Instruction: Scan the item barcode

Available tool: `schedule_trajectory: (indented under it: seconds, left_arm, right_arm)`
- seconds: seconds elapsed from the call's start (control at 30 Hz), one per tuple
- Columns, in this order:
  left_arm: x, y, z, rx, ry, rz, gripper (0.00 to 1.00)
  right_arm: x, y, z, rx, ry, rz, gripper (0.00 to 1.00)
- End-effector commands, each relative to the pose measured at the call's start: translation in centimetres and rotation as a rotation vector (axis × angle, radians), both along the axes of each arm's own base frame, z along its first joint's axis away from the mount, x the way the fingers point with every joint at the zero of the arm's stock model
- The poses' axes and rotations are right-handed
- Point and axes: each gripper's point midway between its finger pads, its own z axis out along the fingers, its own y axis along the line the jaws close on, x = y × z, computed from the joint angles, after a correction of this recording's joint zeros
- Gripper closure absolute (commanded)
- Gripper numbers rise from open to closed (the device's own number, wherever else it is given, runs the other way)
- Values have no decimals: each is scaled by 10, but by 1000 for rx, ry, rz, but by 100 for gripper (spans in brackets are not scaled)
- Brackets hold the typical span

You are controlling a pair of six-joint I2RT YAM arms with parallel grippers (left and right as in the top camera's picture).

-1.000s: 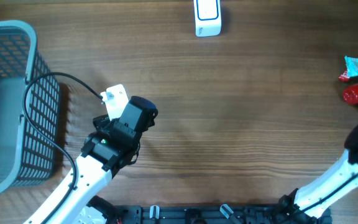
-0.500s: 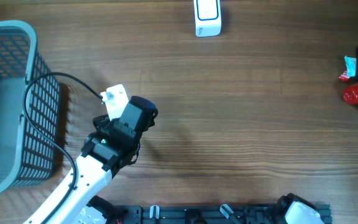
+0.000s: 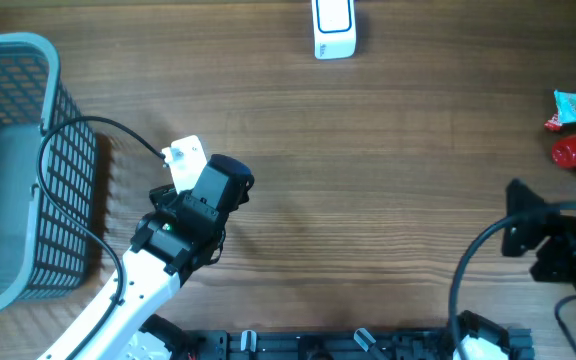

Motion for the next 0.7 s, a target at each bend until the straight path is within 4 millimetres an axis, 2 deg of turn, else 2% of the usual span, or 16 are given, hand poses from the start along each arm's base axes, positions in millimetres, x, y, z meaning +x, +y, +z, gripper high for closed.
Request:
schedule_trajectory:
  seconds: [0.0,0.17,0.3,0.43,0.53,0.6,0.67]
  left_arm:
    - [1,2,2,18,-9,2,0]
    - [1,2,2,18,-9,2,0]
    - [1,2,2,18,-9,2,0]
    - [1,2,2,18,-9,2,0]
    - [1,2,2,18,-9,2,0]
    - [1,2,2,18,-9,2,0]
    - [1,2,2,18,-9,2,0]
  right_arm:
    - [6,22,-27,-69,-116,152,0]
    - [23,45,-65,-73,-339,283,0]
    - [41,42,-95,-69,-513,246,0]
    - [48,45,-122,-77,-640,259,0]
    - [52,33,-134,-4,-687,180,0]
    - [59,13,-148,82,-686,58,0]
    - [62,7,-158,87,-674,20,0]
